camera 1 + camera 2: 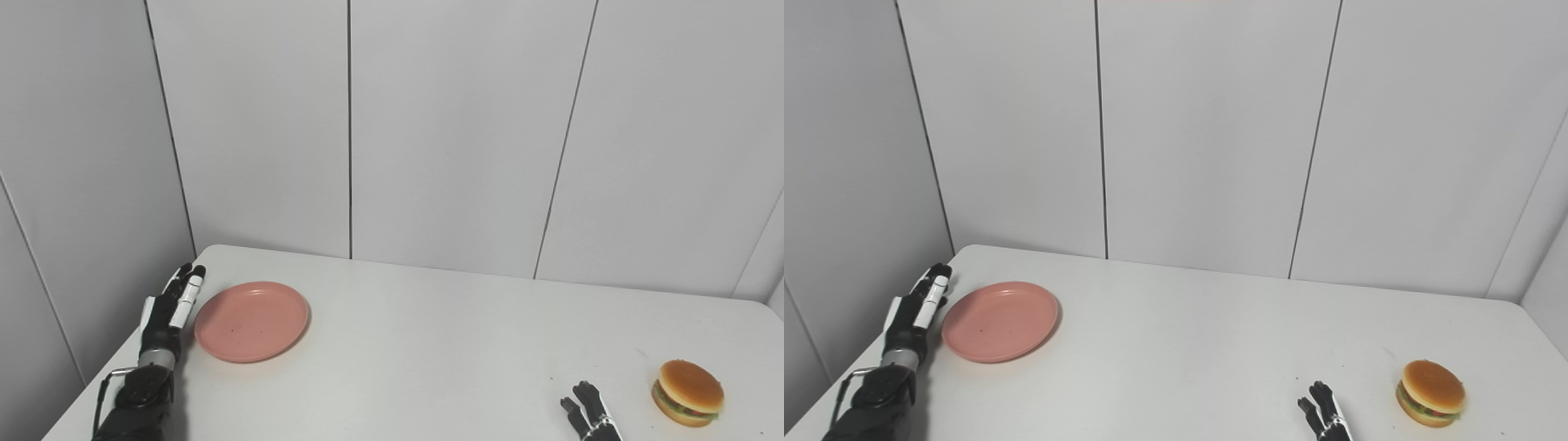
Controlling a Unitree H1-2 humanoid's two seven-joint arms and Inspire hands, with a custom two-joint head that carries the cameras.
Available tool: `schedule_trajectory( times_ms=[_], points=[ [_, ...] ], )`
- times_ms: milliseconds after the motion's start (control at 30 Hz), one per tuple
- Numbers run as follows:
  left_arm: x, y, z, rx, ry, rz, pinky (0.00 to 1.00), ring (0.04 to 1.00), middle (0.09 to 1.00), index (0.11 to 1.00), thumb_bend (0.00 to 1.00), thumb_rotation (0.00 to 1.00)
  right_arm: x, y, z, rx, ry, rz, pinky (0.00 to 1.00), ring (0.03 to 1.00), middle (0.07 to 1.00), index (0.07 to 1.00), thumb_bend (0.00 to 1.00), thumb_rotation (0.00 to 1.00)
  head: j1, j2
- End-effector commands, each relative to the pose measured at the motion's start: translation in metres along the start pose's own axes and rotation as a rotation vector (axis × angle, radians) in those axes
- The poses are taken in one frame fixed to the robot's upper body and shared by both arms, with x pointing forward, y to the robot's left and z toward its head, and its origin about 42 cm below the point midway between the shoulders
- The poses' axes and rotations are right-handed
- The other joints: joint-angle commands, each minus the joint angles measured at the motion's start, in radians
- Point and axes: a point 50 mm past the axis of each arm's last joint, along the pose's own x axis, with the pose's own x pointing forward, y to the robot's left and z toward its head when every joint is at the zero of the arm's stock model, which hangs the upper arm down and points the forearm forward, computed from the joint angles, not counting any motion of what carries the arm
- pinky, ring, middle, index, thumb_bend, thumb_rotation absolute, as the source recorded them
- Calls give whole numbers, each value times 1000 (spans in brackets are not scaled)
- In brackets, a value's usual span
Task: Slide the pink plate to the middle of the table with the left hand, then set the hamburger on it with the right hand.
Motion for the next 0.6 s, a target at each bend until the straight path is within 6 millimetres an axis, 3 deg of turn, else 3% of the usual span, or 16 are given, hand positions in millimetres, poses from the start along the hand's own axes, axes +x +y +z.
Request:
schedule_trajectory(
  times_ms=[0, 333, 567],
  points=[
    [14, -12, 22, -21, -55, -30, 956, 940, 927, 922, 754, 837, -13, -12, -33, 21, 215, -35, 986, 933, 970, 952, 847, 1000, 0, 1],
    [12, -24, 18, -17, -40, -66, 957, 924, 908, 887, 800, 798, -13, -10, -32, 17, 210, -33, 981, 930, 967, 954, 843, 1000, -9, 8],
    [9, -28, 16, 1, -46, -88, 927, 916, 905, 880, 761, 813, -13, -10, -31, 20, 211, -32, 983, 935, 966, 949, 841, 1000, -12, 10]
  ],
)
